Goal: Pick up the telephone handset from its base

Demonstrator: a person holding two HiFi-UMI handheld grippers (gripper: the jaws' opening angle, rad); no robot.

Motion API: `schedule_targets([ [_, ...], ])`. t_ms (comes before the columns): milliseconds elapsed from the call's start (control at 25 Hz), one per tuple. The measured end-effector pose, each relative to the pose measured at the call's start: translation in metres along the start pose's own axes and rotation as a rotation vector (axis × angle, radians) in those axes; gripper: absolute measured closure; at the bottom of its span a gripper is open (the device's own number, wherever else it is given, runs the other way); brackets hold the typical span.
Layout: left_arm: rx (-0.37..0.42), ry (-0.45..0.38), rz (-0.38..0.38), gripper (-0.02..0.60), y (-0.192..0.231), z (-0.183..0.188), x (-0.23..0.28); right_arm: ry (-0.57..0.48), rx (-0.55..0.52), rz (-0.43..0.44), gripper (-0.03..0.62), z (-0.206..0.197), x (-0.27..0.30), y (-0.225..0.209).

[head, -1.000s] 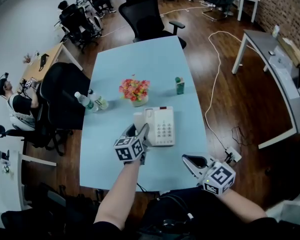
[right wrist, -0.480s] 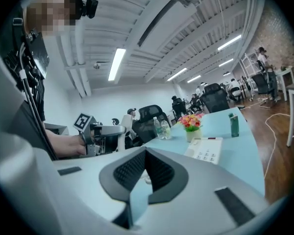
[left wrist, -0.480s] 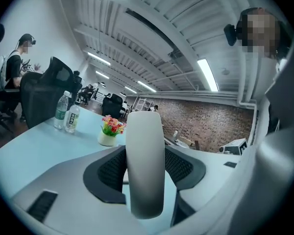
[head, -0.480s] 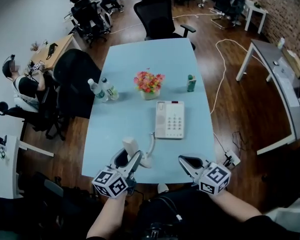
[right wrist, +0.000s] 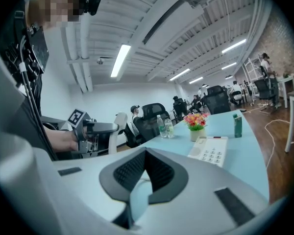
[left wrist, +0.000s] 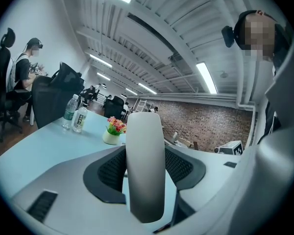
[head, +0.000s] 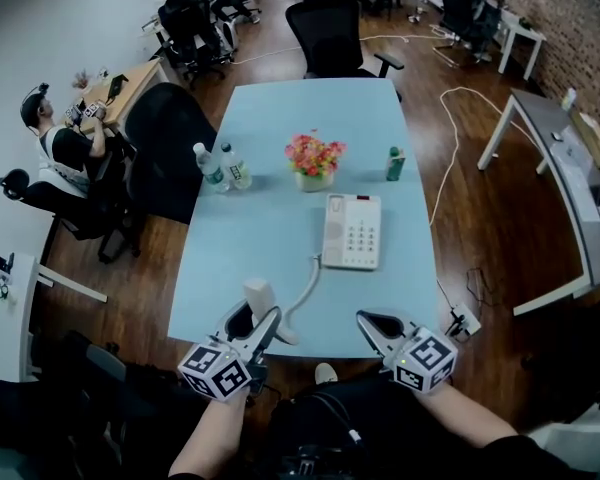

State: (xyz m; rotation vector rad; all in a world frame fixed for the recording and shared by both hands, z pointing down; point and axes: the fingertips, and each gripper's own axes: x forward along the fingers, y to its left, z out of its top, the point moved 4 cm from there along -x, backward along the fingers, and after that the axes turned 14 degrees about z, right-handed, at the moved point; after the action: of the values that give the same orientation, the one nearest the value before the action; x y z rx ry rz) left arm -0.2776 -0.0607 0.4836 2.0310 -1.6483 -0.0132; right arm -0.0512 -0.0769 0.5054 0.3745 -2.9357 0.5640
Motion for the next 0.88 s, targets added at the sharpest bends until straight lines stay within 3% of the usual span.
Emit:
schedule_targets([
  [880,0.027,0.018,-0.04,0.348,-0.017,-0.002,0.004,-0.001,-0.019,-0.011,0.579,0.003,-0.003,0.007],
])
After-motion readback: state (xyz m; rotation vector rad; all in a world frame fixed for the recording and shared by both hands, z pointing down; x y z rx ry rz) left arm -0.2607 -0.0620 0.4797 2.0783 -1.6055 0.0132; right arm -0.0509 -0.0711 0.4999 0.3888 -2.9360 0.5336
